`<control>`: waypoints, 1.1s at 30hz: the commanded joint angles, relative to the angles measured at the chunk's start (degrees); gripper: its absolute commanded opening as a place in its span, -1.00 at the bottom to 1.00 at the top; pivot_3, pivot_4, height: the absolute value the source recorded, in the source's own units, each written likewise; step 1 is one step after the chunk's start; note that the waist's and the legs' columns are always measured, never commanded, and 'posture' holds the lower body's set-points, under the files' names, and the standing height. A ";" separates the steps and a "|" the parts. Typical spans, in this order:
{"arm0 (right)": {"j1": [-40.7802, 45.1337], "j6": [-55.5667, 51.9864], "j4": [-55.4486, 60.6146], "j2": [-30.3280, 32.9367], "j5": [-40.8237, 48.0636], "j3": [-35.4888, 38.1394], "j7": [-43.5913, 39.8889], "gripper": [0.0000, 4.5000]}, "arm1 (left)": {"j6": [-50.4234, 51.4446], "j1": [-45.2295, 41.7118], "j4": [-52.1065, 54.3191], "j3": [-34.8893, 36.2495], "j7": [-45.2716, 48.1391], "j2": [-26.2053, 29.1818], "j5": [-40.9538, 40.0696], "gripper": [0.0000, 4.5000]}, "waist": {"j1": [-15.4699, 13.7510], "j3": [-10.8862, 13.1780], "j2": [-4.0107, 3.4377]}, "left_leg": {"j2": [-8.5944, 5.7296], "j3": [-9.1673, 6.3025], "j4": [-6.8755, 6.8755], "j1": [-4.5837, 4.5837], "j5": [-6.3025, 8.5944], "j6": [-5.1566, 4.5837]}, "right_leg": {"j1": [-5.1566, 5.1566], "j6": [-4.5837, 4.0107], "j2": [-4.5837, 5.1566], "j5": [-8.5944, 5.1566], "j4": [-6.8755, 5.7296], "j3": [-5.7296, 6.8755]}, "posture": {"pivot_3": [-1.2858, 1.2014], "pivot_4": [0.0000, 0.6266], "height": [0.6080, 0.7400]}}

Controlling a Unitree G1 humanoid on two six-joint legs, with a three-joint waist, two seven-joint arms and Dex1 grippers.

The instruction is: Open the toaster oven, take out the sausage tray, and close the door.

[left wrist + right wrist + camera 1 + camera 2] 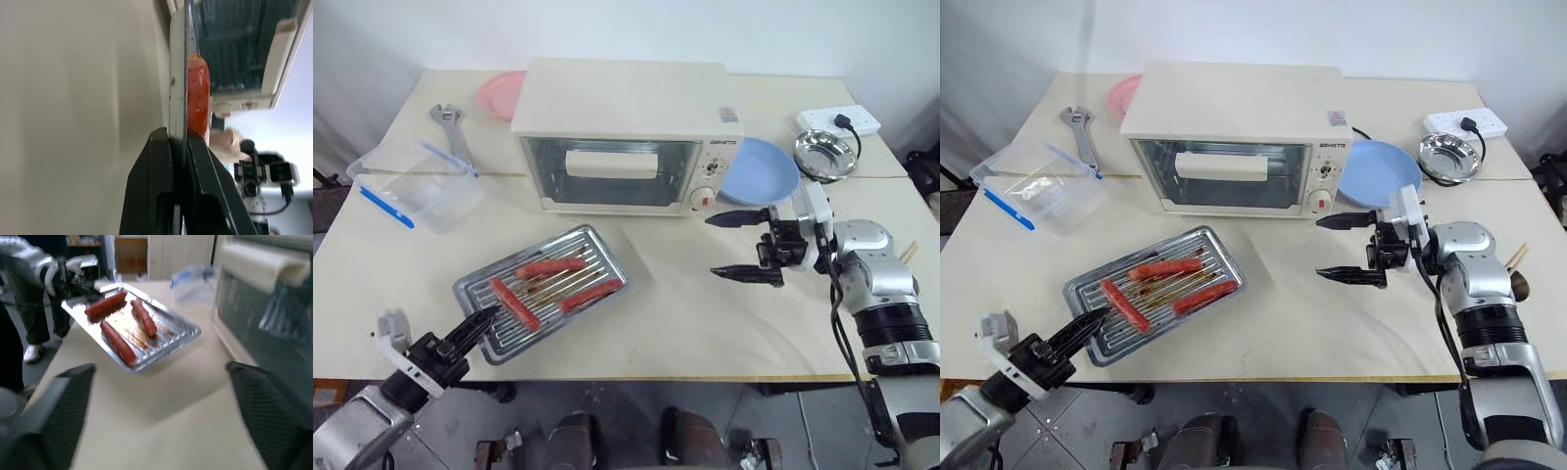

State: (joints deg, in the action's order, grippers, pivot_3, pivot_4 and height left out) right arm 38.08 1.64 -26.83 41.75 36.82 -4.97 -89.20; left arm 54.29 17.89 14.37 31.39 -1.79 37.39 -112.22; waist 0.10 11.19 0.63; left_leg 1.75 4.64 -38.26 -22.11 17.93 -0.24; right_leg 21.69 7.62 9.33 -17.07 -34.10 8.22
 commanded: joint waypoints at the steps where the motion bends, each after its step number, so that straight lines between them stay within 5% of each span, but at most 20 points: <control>1: -0.55 3.80 -0.67 3.41 3.32 -0.60 -3.30 0.98 | 4.11 -6.19 -4.87 -2.17 1.68 3.40 -0.78 -1.00 | -0.01 0.04 -0.07 | -0.01 0.01 0.00 0.01 0.00 0.00 | 0.00 0.00 0.00 0.00 -0.01 -0.02 | 0.03 -0.52 1.00; 11: -5.73 8.06 0.85 8.09 10.53 -1.53 -3.30 0.98 | 12.69 -31.09 -24.36 -16.95 3.35 5.06 5.31 -1.00 | -0.07 0.03 -0.05 | -0.03 0.56 -0.02 0.04 0.00 0.01 | 0.05 0.06 0.00 0.03 -0.08 -0.18 | 0.03 -0.52 1.00; 17: -8.75 9.46 1.90 8.85 11.18 0.22 -3.30 0.98 | 21.24 -47.42 -37.36 -26.54 15.35 2.32 22.86 -1.00 | -1.55 0.03 -0.04 | -0.06 0.61 -0.26 0.01 -0.03 0.02 | 0.04 0.09 -0.03 0.05 -0.22 -0.19 | 0.03 -0.52 1.00; 24: -12.51 10.27 3.50 10.64 14.00 0.98 -3.30 0.98 | 21.63 -54.77 -44.73 -28.28 27.47 -0.35 39.06 -1.00 | -1.72 0.02 -0.04 | -0.09 0.66 -0.29 0.03 -0.02 0.00 | 0.04 0.14 -0.02 0.07 -0.22 -0.28 | 0.03 -0.52 1.00; 33: -12.95 11.48 1.26 12.07 13.71 0.25 -3.30 1.00 | 22.71 -59.12 -49.99 -27.15 35.42 -3.34 52.06 0.20 | -1.64 0.02 -0.06 | -0.06 0.67 -0.43 0.05 -0.02 0.00 | 0.04 0.14 -0.01 0.08 -0.37 -0.33 | 0.03 -0.52 1.00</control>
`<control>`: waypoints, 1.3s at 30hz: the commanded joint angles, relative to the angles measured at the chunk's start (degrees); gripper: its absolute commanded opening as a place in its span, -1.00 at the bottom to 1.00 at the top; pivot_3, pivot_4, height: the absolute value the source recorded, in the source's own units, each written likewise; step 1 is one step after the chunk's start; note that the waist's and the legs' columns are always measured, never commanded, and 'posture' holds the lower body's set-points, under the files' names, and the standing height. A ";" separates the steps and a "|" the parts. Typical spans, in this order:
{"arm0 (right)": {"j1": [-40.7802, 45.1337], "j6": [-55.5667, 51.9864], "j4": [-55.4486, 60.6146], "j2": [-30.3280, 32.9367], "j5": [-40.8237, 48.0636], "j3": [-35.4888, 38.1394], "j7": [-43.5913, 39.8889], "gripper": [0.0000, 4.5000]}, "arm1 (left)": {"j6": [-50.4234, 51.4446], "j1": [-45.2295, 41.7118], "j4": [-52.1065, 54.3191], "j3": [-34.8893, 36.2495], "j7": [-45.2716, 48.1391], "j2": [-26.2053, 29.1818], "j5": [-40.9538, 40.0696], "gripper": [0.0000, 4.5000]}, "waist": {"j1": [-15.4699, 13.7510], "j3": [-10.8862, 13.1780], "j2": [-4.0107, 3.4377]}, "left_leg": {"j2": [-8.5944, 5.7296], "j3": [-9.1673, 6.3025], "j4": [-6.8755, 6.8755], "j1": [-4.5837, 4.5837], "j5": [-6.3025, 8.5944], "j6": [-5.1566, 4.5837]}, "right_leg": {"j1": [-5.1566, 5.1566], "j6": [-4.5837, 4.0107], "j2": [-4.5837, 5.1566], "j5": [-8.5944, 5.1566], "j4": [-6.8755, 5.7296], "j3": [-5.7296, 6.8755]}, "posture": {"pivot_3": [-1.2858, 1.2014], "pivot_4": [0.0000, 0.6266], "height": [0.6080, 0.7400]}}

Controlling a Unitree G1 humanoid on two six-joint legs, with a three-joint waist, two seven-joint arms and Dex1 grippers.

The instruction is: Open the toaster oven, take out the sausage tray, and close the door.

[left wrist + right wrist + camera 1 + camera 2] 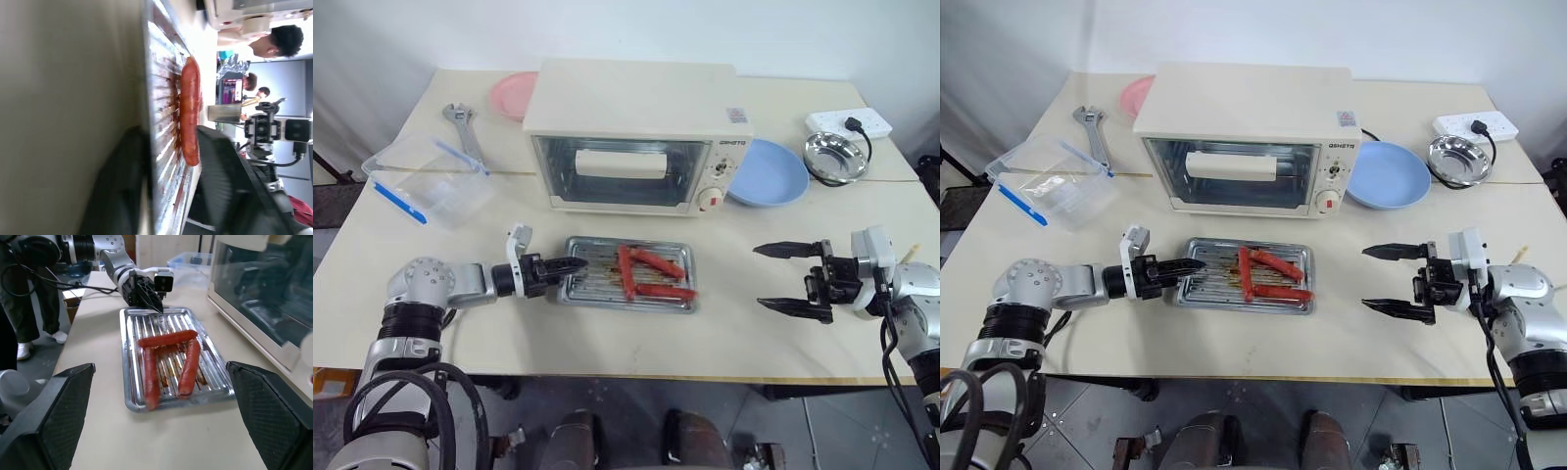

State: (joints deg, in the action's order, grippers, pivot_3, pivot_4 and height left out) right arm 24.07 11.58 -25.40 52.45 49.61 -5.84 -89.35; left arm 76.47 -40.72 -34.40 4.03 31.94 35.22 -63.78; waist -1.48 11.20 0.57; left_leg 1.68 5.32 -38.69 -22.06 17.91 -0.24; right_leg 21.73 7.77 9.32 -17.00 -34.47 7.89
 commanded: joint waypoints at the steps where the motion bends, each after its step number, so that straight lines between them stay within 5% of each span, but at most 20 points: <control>1: 1.40 1.54 -0.44 1.32 0.70 1.13 -3.15 1.00 | 0.68 -0.71 -1.49 0.62 2.20 -1.28 4.58 0.33 | -0.08 0.00 0.00 | -0.01 0.00 -0.03 0.00 0.00 0.00 | 0.00 0.00 0.01 0.00 -0.01 0.00 | 0.03 -0.52 1.00; 6: 2.76 1.55 -1.36 1.09 0.11 0.61 -3.15 1.00 | 2.08 -0.52 -0.33 1.82 4.84 0.01 8.28 0.96 | 0.00 0.00 0.00 | 0.01 -0.02 -0.25 0.02 0.01 -0.02 | -0.03 0.01 0.03 0.00 -0.22 -0.03 | 0.03 -0.52 1.00; 17: 5.20 1.28 -2.48 0.97 -0.81 -2.07 -3.15 1.00 | 1.58 2.14 6.15 -0.39 16.45 13.57 15.12 0.99 | 2.46 0.01 0.02 | 0.10 0.15 -0.10 -0.05 0.02 0.01 | 0.63 -0.03 0.02 -0.02 -0.69 -0.44 | 0.03 -0.52 1.00; 20: 7.67 2.18 -4.22 0.53 -2.33 -4.37 -3.15 1.00 | -29.06 8.78 13.97 4.77 27.15 16.70 23.04 0.99 | 2.97 0.03 0.01 | 0.10 0.25 -0.06 -0.11 0.02 0.01 | 0.80 -0.04 0.03 -0.02 -0.72 -0.56 | 0.03 -0.52 1.00; 22: 8.79 3.49 -5.15 0.69 -3.18 -6.12 -3.15 1.00 | -54.66 12.40 15.54 8.92 26.03 14.46 30.93 0.99 | 3.03 0.03 0.01 | 0.12 0.24 -0.02 -0.16 0.02 0.02 | 0.87 -0.07 0.04 -0.03 -0.62 -0.60 | 0.03 -0.52 1.00; 23: 9.31 4.71 -5.95 0.71 -4.22 -7.02 -3.15 1.00 | -59.46 13.10 14.60 9.22 25.80 13.94 32.96 0.99 | 3.00 0.03 0.00 | 0.15 0.24 -0.01 -0.16 0.03 0.03 | 0.87 -0.07 0.05 -0.03 -0.56 -0.59 | 0.03 -0.52 1.00; 33: 15.93 22.63 -20.30 -3.13 -13.49 -13.72 -3.15 1.00 | -84.84 15.16 -0.77 5.27 47.29 17.87 43.22 0.99 | 3.04 0.06 0.03 | 0.12 0.97 -0.11 -0.29 0.20 -0.20 | 1.01 -0.04 0.15 -0.02 -0.58 -0.38 | 0.03 -0.52 1.00; 39: 15.65 24.13 -22.04 -3.78 -14.82 -12.67 -3.15 1.00 | -81.43 16.22 -1.24 7.67 49.27 17.12 40.78 0.99 | 3.09 0.06 0.02 | 0.17 0.98 -0.21 -0.27 0.23 -0.25 | 1.02 -0.03 0.16 -0.01 -0.72 -0.39 | 0.03 -0.52 1.00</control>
State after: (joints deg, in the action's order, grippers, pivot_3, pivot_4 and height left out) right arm 39.59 33.97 -47.40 48.42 34.53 -20.51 -89.43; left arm -5.77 -24.81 -36.58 9.27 80.33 51.88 -20.90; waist 1.61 11.26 0.59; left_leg 1.87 6.29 -38.93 -22.33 18.16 -0.52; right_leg 22.75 7.74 9.48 -17.01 -35.22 7.50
